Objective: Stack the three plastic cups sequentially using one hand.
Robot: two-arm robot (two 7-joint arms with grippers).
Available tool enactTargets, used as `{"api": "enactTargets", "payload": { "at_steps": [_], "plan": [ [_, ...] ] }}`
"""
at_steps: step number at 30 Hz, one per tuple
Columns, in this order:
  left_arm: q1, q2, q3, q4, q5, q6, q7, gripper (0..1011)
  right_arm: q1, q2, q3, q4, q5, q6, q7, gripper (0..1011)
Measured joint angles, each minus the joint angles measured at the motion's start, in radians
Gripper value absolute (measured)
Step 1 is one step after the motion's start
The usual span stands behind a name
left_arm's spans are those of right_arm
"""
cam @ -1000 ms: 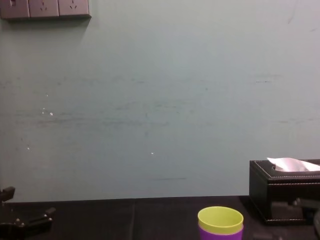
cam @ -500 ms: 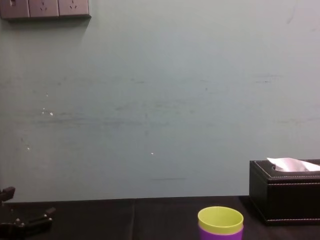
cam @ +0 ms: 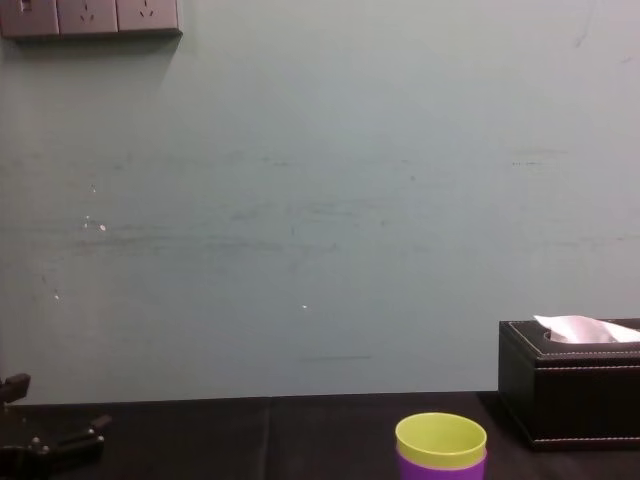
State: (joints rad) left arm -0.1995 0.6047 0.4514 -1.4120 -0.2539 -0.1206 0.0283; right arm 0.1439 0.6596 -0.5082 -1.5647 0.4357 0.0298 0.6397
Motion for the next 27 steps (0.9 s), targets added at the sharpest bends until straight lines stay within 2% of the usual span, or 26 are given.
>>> {"api": "enactTargets", "payload": {
  "at_steps": [27],
  "plan": [
    [0.0,0.0,0.0,0.0,0.0,0.0,0.0,1011,0.076,-0.059,-0.055,0.05,-0.023,0.044,0.017,1003]
  ]
}}
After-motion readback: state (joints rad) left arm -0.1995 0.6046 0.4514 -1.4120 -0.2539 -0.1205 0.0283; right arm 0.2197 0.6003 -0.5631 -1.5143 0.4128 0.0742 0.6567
